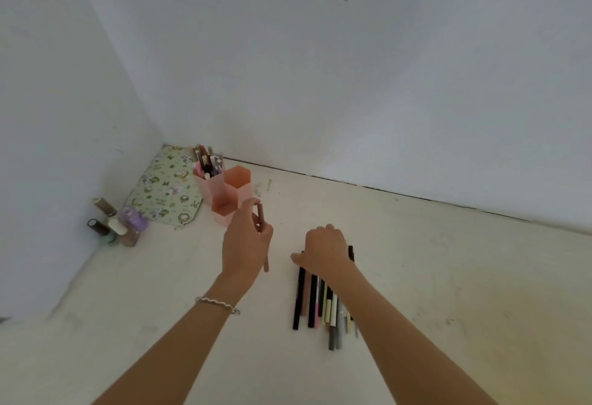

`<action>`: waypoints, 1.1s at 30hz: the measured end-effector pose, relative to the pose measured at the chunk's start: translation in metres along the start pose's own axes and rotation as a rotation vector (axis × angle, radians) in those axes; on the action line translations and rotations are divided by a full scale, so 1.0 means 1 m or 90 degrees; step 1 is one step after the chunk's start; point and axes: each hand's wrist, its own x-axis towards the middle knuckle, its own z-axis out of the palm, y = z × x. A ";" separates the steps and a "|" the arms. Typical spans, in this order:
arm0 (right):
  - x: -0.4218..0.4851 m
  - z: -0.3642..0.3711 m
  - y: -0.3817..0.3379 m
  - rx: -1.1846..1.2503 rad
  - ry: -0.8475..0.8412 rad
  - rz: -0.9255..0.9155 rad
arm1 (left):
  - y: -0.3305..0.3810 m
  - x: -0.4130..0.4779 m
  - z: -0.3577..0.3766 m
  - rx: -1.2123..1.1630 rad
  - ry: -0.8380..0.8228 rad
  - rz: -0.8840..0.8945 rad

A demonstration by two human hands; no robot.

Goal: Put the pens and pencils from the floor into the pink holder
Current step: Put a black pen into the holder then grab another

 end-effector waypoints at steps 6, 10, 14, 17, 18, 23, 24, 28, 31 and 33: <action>0.007 0.022 -0.013 -0.014 0.007 0.005 | -0.010 -0.005 -0.006 -0.013 0.015 0.009; 0.010 0.019 -0.015 0.181 0.014 0.072 | -0.012 -0.005 -0.008 -0.052 0.033 0.037; 0.027 -0.023 -0.002 0.600 0.118 0.172 | 0.006 0.026 -0.030 -0.123 0.165 0.135; 0.034 -0.062 0.005 0.813 0.283 0.176 | 0.024 0.065 -0.044 -0.082 0.245 0.173; 0.035 -0.071 0.005 0.859 0.335 0.161 | 0.027 0.077 -0.046 -0.041 0.248 0.182; 0.040 -0.093 -0.004 0.928 0.462 0.072 | 0.022 0.113 -0.041 0.374 0.185 0.268; 0.042 -0.094 -0.006 0.925 0.472 0.062 | 0.019 0.115 -0.040 0.463 0.166 0.261; 0.054 -0.094 -0.020 0.909 0.492 0.021 | 0.013 0.118 -0.049 0.477 0.205 0.255; 0.072 -0.092 -0.043 0.866 0.487 -0.021 | 0.015 0.114 -0.068 0.369 0.303 0.280; 0.082 -0.087 -0.055 0.796 0.461 -0.045 | 0.018 0.104 -0.076 0.281 0.320 0.278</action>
